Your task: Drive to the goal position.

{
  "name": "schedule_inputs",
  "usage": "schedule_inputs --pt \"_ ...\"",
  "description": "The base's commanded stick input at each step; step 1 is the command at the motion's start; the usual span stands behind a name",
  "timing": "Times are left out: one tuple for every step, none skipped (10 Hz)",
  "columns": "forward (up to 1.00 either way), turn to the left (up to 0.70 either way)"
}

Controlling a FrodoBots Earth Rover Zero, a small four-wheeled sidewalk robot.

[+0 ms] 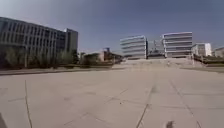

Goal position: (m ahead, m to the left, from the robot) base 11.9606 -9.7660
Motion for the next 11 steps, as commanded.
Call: schedule_inputs --pt "0.70 0.13" --pt "0.70 0.03" --pt "0.70 0.02" --pt "0.70 0.02" --pt "0.70 0.02" --pt "0.70 0.02" --pt "0.70 0.02" --pt "0.70 0.02" --pt "0.70 0.02" --pt "0.70 0.02" --pt "0.70 -0.13"
